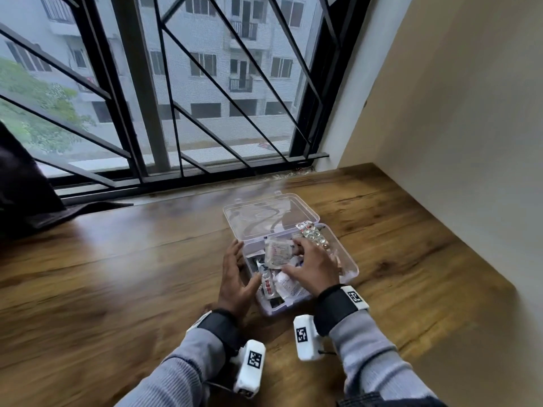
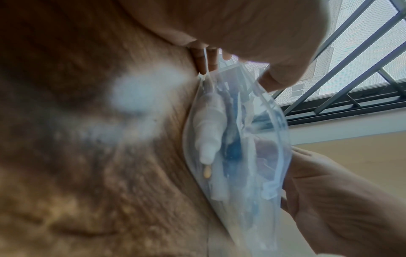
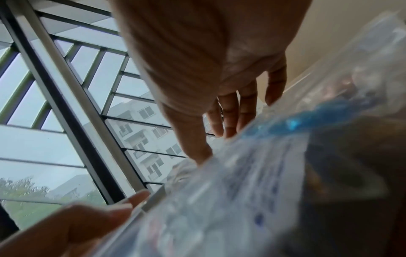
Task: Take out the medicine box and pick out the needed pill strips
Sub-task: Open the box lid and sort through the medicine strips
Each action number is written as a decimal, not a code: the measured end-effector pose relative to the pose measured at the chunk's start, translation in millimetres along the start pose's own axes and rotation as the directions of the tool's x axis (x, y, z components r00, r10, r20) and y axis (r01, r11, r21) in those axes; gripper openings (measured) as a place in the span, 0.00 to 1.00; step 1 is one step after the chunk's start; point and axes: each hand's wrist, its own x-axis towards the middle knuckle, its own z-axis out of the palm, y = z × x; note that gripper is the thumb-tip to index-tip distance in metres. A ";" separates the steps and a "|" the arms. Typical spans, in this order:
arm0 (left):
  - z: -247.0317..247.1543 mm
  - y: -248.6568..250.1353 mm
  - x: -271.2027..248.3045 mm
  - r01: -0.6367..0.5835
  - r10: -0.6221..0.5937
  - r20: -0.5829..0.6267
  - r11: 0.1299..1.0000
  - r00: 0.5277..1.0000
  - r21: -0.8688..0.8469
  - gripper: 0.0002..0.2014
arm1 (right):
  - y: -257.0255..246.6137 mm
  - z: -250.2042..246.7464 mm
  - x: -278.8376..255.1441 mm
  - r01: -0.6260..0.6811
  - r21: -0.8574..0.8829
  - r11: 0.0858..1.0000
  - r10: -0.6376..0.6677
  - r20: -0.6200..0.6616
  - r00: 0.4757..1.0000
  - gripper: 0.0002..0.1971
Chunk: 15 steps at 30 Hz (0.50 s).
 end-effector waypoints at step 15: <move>0.6 -3.6 1.3 -0.008 0.008 -0.014 1.000 1.000 -0.010 0.35 | 30.4 -31.4 12.3 0.090 0.181 0.979 -0.107 0.085 0.991 0.16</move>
